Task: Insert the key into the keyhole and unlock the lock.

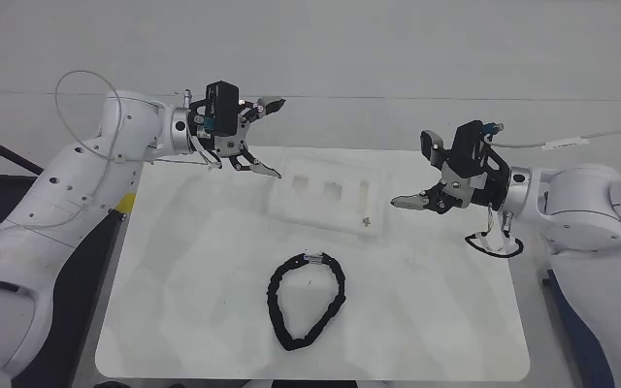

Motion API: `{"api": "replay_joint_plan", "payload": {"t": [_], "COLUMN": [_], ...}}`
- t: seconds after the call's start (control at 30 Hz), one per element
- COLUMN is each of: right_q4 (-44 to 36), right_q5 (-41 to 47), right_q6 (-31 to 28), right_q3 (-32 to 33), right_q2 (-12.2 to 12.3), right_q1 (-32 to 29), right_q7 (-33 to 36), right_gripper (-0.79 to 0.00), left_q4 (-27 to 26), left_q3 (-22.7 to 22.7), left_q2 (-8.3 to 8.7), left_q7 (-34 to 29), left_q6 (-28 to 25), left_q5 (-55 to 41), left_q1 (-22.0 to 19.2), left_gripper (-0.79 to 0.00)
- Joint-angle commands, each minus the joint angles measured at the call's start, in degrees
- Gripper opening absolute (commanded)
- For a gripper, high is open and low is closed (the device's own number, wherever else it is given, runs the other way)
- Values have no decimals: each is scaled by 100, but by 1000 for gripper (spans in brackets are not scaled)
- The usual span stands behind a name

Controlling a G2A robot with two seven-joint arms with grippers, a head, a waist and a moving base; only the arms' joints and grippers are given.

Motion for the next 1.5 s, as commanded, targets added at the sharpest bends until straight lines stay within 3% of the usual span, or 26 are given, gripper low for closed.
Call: {"api": "replay_joint_plan", "payload": {"t": [0.0,0.5,0.73,0.9,1.23,1.47], "right_q4": [0,15,-98,-207,-109,50], "right_q5": [0,-5,-593,-686,-407,-291], "right_q6": [0,46,1427,2883,4713,5468], "right_q3": [0,-1,-272,-600,-1289,-1714], "right_q2": [0,-1,-50,-131,-333,-509], "right_q1": [0,-22,-358,-477,-765,-815], "right_q7": [0,-25,-28,241,359,20], "right_gripper": [-1,0,0,0,0,0], "left_q4": [0,0,0,0,0,0], "left_q3": [0,0,0,0,0,0], "left_q2": [0,0,0,0,0,0], "left_q7": [0,0,0,0,0,0], "left_q6": [0,0,0,0,0,0], "left_q5": [0,0,0,0,0,0], "left_q1": [0,0,0,0,0,0], "left_gripper": [-1,0,0,0,0,0]}}
